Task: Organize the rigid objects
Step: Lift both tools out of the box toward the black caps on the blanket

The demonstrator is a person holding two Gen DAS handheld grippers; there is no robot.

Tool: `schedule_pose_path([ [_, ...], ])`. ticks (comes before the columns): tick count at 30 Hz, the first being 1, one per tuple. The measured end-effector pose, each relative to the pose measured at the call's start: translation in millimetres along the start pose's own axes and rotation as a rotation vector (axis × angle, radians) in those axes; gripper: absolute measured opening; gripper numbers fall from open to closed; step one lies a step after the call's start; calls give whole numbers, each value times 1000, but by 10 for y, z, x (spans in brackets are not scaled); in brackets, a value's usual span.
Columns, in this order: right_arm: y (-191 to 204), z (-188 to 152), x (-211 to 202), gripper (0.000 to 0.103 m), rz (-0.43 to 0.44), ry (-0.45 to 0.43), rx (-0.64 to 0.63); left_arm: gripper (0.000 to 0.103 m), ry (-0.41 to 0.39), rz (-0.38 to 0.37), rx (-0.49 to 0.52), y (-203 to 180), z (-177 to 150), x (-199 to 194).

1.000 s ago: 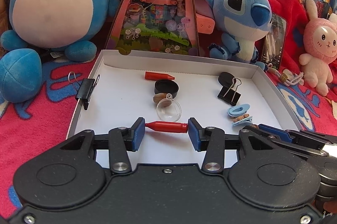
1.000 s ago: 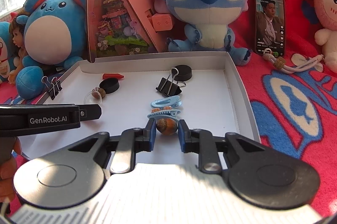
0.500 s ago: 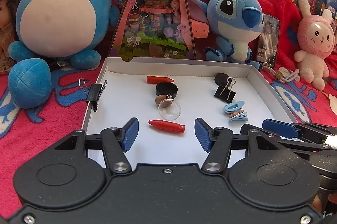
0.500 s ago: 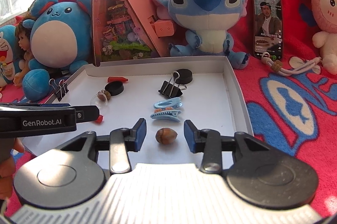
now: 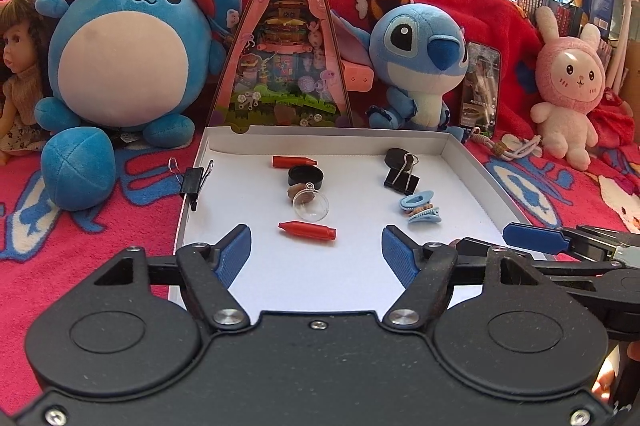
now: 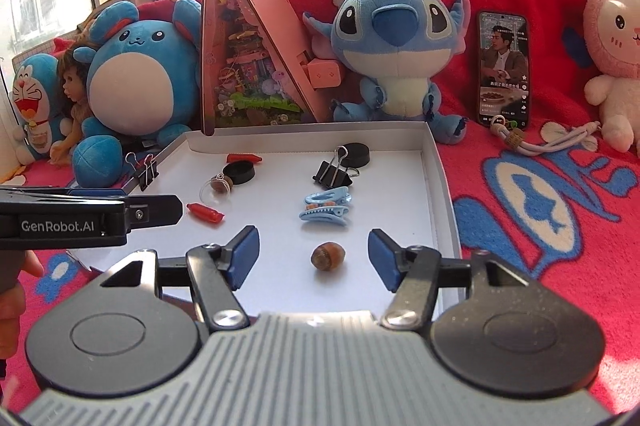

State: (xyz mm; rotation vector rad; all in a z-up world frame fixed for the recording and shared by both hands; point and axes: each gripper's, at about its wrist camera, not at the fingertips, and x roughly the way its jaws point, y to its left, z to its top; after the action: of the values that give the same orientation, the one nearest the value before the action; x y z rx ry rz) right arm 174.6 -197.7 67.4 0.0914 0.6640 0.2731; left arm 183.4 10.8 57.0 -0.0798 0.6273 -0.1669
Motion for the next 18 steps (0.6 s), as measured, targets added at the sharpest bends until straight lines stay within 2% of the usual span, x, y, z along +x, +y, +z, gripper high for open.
schedule_pose_path([
  [3,2,-25,-71,77,6,-8,0,71,-10,-6,11,-15,-38,-91],
  [18,66,-275,-420,78,-3,-28,-78,71,-18,-31,67,-60,-439,-499],
])
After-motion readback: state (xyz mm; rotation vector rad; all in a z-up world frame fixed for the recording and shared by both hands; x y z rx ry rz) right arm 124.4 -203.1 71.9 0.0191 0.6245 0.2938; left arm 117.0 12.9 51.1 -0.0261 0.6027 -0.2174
